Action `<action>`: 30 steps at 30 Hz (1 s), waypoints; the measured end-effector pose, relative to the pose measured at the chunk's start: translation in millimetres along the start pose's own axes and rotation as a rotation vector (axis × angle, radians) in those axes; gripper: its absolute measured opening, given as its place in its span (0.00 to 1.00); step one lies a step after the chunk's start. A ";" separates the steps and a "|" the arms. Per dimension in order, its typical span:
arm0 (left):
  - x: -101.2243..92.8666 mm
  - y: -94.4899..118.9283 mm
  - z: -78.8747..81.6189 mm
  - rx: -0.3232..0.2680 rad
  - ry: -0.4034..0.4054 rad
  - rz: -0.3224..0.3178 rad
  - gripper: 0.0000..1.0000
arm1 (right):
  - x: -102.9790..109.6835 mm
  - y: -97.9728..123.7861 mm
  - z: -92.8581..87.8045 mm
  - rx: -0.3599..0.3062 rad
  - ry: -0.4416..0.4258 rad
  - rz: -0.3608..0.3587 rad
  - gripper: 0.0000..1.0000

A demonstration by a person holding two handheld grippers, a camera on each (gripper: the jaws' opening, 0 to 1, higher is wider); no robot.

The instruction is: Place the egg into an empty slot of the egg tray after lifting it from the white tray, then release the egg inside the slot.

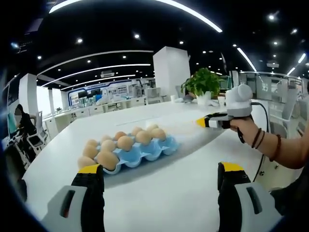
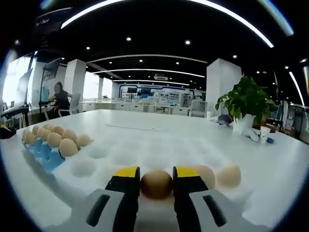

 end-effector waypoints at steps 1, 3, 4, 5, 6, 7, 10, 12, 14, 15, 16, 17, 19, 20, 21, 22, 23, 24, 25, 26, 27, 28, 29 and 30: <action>0.1 0.2 -0.3 0.000 0.000 0.000 1.00 | 0.0 0.0 -0.1 0.000 -0.001 0.001 0.28; 0.1 0.7 -1.0 -0.001 0.000 0.000 1.00 | 0.3 0.1 -0.6 0.000 -0.012 0.000 0.28; 0.2 1.1 -1.6 -0.001 0.001 0.001 1.00 | 0.2 0.3 -0.6 -0.002 -0.011 0.002 0.27; 0.2 1.4 -2.0 -0.001 0.002 0.001 1.00 | 0.2 0.4 -0.8 -0.004 -0.014 0.003 0.27; 0.4 1.9 -2.6 -0.001 0.004 0.002 1.00 | 0.3 0.8 -1.0 -0.004 -0.016 0.003 0.27; 0.6 2.4 -3.0 -0.001 0.005 0.002 1.00 | 0.4 0.8 -1.2 -0.005 -0.016 0.004 0.27; 1.3 3.7 -3.8 0.000 0.002 0.005 0.99 | 0.7 1.0 -0.9 -0.006 -0.022 0.004 0.27; 1.4 4.5 -4.0 -0.002 0.002 0.005 0.99 | 1.2 1.3 -0.7 -0.007 -0.015 0.002 0.27; 1.3 5.3 -3.8 -0.004 0.002 0.006 0.99 | 1.6 0.8 0.4 -0.017 0.011 -0.002 0.27; 1.4 6.1 -3.5 -0.007 0.001 0.007 0.99 | 1.3 1.1 1.0 -0.020 0.014 -0.005 0.27; 1.6 6.7 -3.4 -0.008 0.001 0.008 0.99 | 1.0 1.2 1.8 -0.024 0.015 -0.008 0.27; 2.0 7.6 -3.5 -0.010 0.002 0.009 0.99 | 0.1 2.0 3.9 -0.035 0.016 -0.011 0.27; 3.1 8.3 -3.8 -0.011 0.005 0.014 0.99 | -0.6 3.2 6.9 -0.043 0.008 -0.009 0.27; 3.3 8.4 -3.9 -0.010 0.004 0.015 0.99 | -0.6 3.0 9.5 -0.050 0.009 -0.007 0.27; 3.5 8.5 -4.0 -0.009 0.005 0.016 0.99 | -0.7 3.3 10.8 -0.052 0.008 -0.006 0.27; 3.6 8.5 -4.1 -0.009 0.005 0.016 0.99 | -0.8 3.7 11.7 -0.056 0.005 -0.006 0.26; 3.6 8.4 -4.1 -0.009 0.005 0.016 0.99 | -0.8 4.2 12.3 -0.060 0.004 -0.007 0.26; 3.6 8.4 -4.1 -0.010 0.005 0.016 0.99 | -1.2 4.9 13.4 -0.063 0.002 -0.007 0.26; 3.5 8.4 -3.9 -0.010 0.005 0.015 0.99 | -1.2 5.6 14.5 -0.072 -0.004 -0.004 0.26; 3.5 8.4 -3.9 -0.010 0.004 0.015 0.99 | -0.8 7.0 16.0 -0.079 -0.009 0.001 0.26; 3.5 8.4 -3.9 -0.010 0.004 0.015 0.99 | -0.2 7.7 16.8 -0.081 -0.008 -0.001 0.26; 3.6 8.5 -3.9 -0.010 0.004 0.015 0.99 | 0.3 8.5 17.8 -0.086 -0.003 -0.004 0.26; 3.8 8.7 -4.0 -0.010 0.003 0.015 0.99 | 0.5 8.7 18.7 -0.091 -0.001 -0.002 0.26; 4.0 8.9 -4.0 -0.011 0.004 0.016 0.99 | 0.2 7.9 19.1 -0.093 -0.002 0.000 0.26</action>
Point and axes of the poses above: the point that each gripper's makers call its tool centre point, and the gripper's own axes: y roughly backward along the fingers, x roughly to its left, z roughly out of its top, the point moved 9 cm from there along y, roughly backward along the fingers, and after that the axes turned 7 degrees about y, right-handed, at the moved point
